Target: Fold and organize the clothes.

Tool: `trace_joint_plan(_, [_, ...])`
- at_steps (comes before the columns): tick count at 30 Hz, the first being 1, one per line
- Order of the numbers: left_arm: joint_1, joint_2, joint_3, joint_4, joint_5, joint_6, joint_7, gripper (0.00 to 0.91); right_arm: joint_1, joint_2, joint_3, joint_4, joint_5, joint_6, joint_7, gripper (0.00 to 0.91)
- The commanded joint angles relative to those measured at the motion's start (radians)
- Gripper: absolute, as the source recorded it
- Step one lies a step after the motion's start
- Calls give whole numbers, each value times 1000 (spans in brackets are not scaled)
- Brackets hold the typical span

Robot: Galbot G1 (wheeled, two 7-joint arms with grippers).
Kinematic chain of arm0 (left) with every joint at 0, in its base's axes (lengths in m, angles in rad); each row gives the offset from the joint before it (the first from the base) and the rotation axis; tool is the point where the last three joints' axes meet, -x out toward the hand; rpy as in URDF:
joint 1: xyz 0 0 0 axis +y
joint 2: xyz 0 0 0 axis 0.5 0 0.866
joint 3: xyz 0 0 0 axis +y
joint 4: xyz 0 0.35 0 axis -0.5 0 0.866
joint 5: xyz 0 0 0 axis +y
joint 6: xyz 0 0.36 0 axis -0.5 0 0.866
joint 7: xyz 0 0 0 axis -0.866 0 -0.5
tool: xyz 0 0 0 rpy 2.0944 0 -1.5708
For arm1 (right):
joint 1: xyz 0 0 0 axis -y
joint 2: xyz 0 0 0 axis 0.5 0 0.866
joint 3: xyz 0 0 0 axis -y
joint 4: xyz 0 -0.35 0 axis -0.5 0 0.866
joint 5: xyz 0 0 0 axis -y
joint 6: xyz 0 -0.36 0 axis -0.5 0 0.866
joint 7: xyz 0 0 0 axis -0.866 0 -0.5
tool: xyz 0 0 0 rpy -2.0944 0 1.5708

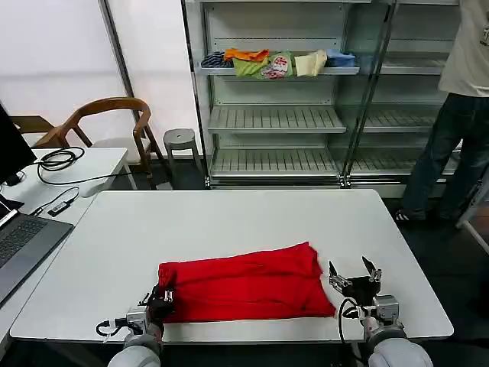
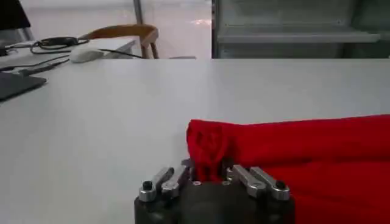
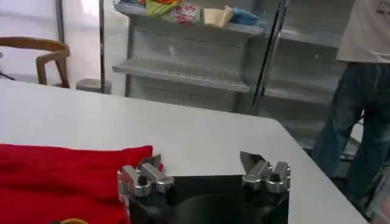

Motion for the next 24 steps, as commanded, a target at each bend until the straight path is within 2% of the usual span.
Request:
trace_joint_plan(1, [-10, 25, -49, 9, 40, -6, 60, 20, 7, -5, -4, -7, -2, 0, 1, 907])
trace_joint_plan(13, [38, 223, -436, 22, -39, 55, 178, 20, 61, -5, -46, -36, -2, 3, 3, 907])
trace_joint_plan(18, [80, 247, -568, 15, -13, 88, 193, 20, 71, -4, -58, -45, -3, 7, 4, 907])
trace_joint_plan(22, [83, 242, -574, -54, 10, 98, 192, 20, 72, -5, -56, -43, -4, 8, 4, 907])
trace_joint_plan(24, [77, 217, -533, -120, 8, 109, 186, 20, 67, -4, -51, -42, -5, 9, 4, 907])
